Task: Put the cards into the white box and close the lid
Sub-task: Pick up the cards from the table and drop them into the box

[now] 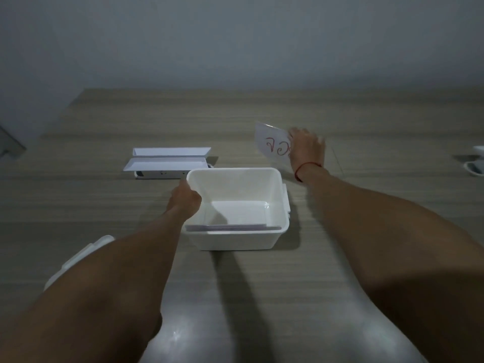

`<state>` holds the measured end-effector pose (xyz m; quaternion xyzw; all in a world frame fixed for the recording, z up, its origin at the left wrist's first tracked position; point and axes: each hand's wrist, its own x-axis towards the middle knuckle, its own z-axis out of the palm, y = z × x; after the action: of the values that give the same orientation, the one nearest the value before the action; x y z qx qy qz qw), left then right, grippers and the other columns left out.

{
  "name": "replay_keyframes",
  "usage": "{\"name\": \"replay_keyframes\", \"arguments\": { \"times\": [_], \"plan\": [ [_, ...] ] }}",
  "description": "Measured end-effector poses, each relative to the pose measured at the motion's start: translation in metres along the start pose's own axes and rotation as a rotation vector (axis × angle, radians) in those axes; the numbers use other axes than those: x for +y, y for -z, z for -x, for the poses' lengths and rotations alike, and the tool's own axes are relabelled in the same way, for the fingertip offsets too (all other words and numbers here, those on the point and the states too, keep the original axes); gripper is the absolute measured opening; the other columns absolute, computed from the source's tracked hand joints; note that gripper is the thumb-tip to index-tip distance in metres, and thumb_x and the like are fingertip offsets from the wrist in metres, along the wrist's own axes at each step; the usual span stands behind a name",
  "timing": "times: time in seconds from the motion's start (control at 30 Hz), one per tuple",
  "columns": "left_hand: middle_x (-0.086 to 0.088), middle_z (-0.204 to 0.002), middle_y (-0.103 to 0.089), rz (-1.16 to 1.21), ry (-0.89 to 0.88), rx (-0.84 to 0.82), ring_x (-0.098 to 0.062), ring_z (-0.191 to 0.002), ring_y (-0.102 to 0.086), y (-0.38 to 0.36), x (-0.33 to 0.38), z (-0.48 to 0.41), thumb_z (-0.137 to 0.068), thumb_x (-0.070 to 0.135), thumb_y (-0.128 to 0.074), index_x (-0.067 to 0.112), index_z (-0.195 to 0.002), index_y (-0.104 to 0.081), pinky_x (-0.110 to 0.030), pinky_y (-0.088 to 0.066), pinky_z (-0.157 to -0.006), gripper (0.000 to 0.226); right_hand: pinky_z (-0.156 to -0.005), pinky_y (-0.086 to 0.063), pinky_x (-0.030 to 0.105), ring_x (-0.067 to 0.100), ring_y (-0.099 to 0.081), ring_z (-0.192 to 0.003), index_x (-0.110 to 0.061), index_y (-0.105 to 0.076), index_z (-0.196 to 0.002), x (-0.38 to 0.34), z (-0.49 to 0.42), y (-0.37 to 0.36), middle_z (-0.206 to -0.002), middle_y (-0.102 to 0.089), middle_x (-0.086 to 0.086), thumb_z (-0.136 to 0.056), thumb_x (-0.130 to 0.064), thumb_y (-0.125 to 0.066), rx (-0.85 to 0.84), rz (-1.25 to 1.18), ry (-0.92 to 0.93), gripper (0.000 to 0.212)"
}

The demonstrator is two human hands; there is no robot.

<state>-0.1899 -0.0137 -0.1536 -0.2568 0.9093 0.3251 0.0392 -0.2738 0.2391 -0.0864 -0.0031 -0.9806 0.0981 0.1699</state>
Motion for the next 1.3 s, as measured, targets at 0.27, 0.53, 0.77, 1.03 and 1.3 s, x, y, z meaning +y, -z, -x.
{"name": "replay_keyframes", "arguments": {
  "times": [0.27,0.53,0.77,1.03,1.3],
  "plan": [
    [-0.024,-0.136,-0.048,-0.042,0.007,-0.084,-0.04,-0.121,-0.052,0.009,0.0,0.02,-0.086,0.0,-0.049,0.002,-0.141,-0.033,-0.042,-0.046,-0.088,0.057,-0.099,-0.032,0.04,0.028,-0.052,-0.118,-0.016,-0.055,-0.121,-0.036,0.014,0.045,-0.124,-0.061,0.01,-0.101,-0.026,-0.032,-0.011,-0.175,0.17,0.032],
    [-0.028,-0.124,-0.055,0.055,0.031,-0.076,-0.043,-0.112,-0.057,0.007,-0.017,0.03,-0.09,0.003,-0.042,-0.005,-0.129,-0.042,-0.045,-0.051,-0.08,0.04,-0.101,-0.03,0.037,0.027,-0.054,-0.118,-0.013,-0.058,-0.116,-0.061,0.038,0.042,-0.122,-0.064,0.008,-0.1,-0.025,-0.035,-0.338,-0.196,0.309,0.03],
    [-0.027,-0.119,-0.06,0.17,0.005,-0.06,-0.041,-0.111,-0.059,0.007,-0.027,0.026,-0.094,0.009,-0.034,-0.007,-0.123,-0.05,-0.038,-0.047,-0.085,0.038,-0.103,-0.035,0.037,0.028,-0.054,-0.12,-0.016,-0.059,-0.119,-0.073,0.054,0.023,-0.127,-0.061,0.007,-0.098,-0.026,-0.041,-0.554,-0.245,0.216,0.029],
    [-0.026,-0.129,-0.054,0.181,0.005,-0.055,-0.04,-0.118,-0.054,0.003,-0.028,0.028,-0.098,0.01,-0.031,-0.003,-0.134,-0.042,-0.038,-0.044,-0.092,0.04,-0.103,-0.047,0.036,0.022,-0.059,-0.116,-0.023,-0.07,-0.112,-0.065,0.091,0.003,-0.128,-0.062,-0.003,-0.089,-0.034,-0.057,-1.026,-0.093,0.264,0.029],
    [-0.034,-0.125,-0.057,0.137,0.034,-0.093,-0.044,-0.115,-0.057,0.015,-0.032,0.029,-0.099,0.024,-0.029,-0.015,-0.12,-0.053,-0.042,-0.047,-0.09,0.05,-0.105,-0.042,0.037,0.027,-0.055,-0.12,-0.011,-0.061,-0.126,-0.076,0.087,0.022,-0.132,-0.058,0.006,-0.095,-0.04,-0.045,-0.963,-0.119,0.159,0.046]
  ]
}}
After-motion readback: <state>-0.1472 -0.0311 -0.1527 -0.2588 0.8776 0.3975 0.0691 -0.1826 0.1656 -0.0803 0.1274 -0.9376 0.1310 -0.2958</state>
